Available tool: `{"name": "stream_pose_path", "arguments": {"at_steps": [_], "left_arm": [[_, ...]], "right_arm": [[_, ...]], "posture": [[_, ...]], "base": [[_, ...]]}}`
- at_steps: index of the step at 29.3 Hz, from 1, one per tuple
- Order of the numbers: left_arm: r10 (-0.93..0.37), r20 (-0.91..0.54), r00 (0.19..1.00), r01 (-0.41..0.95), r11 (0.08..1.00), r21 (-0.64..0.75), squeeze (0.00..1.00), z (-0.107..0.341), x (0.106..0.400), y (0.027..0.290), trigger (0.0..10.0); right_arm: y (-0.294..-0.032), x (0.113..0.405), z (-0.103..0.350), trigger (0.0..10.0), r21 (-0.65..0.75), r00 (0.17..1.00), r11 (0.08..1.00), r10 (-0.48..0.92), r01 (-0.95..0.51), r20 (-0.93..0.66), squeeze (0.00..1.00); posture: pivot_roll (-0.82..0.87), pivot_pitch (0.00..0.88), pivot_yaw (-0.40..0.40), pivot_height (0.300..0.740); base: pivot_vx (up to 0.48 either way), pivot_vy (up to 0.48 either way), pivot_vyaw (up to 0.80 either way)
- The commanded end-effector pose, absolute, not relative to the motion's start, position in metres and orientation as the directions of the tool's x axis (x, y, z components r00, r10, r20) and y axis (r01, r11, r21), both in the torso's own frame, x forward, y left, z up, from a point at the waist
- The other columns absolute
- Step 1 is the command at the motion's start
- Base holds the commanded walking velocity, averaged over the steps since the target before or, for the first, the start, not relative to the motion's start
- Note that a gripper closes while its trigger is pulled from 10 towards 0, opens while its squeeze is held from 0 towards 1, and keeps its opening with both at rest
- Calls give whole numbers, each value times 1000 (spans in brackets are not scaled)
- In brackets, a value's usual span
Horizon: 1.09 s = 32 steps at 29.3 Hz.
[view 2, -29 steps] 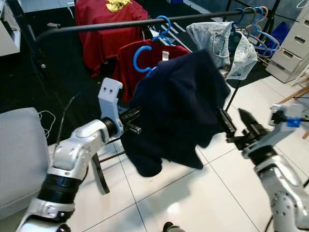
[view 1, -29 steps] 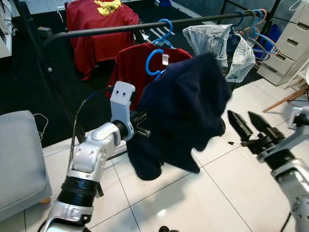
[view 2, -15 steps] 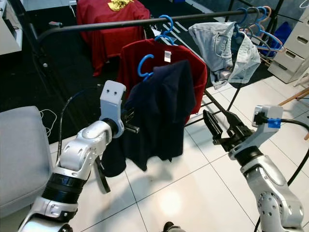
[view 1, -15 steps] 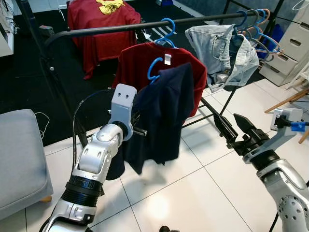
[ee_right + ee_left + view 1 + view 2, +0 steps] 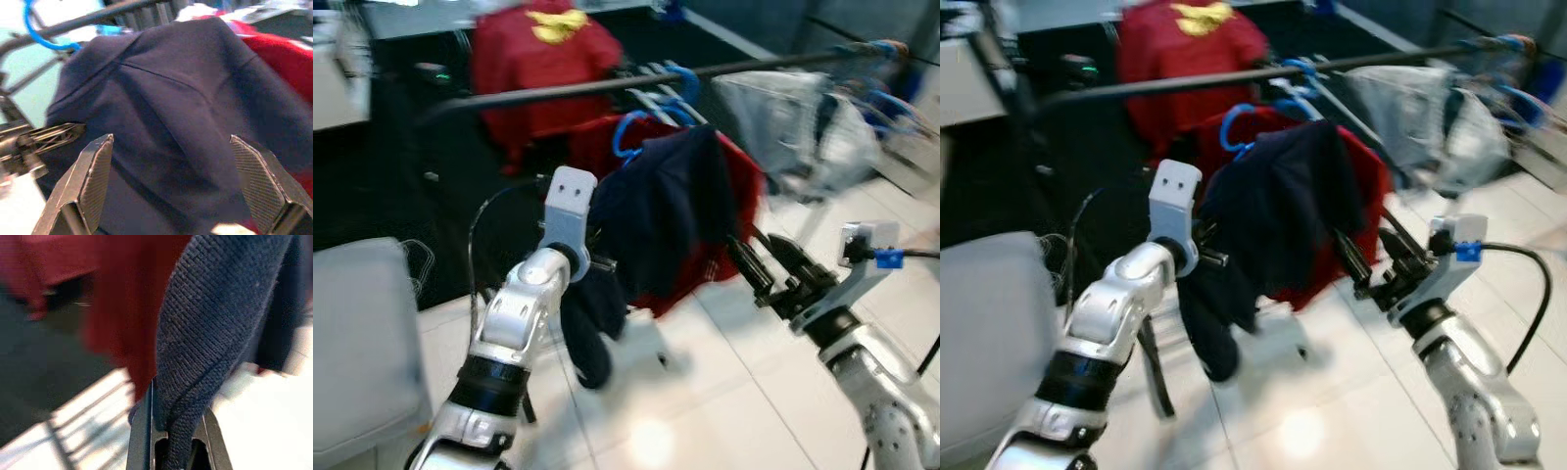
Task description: Hang hanger
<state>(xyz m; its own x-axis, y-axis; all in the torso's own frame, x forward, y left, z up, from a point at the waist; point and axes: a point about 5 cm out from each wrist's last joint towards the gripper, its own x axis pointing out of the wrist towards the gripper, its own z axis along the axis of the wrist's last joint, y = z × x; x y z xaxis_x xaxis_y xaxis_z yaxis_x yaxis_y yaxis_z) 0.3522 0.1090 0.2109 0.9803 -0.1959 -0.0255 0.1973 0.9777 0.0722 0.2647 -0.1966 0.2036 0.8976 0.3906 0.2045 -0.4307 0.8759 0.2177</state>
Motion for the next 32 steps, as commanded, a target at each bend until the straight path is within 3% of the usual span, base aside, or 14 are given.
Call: {"name": "stream_pose_path", "arguments": {"at_steps": [1, 5, 22, 27, 32], "left_arm": [[-161, -4, 987, 161, 983, 87, 0, 216, 353, 113, 10000], [-137, 2, 991, 136, 987, 90, 0, 217, 352, 118, 10000], [-194, 49, 980, 193, 981, 24, 0, 234, 337, 96, 10000], [-212, 16, 977, 213, 977, -5, 0, 229, 331, 92, 10000], [-302, -67, 951, 292, 948, -122, 0, 220, 319, 75, 10000]], "right_arm": [[-200, 262, 200, 10000, 217, 907, 884, 380, -414, 180, 0], [-198, 261, 198, 10000, 212, 904, 882, 390, -422, 176, 0], [-197, 260, 196, 10000, 212, 904, 881, 393, -423, 170, 0], [-197, 259, 194, 10000, 213, 903, 880, 397, -425, 164, 0], [-194, 260, 193, 10000, 211, 901, 877, 406, -431, 154, 0]], "posture": [[-12, 181, -2, 740], [-9, 185, -2, 740], [-4, 193, 3, 740], [3, 197, 2, 740], [8, 197, 0, 740]], "base": [[480, 0, 0], [277, 0, 0], [0, 0, 0], [0, 0, 0], [0, 0, 0]]}}
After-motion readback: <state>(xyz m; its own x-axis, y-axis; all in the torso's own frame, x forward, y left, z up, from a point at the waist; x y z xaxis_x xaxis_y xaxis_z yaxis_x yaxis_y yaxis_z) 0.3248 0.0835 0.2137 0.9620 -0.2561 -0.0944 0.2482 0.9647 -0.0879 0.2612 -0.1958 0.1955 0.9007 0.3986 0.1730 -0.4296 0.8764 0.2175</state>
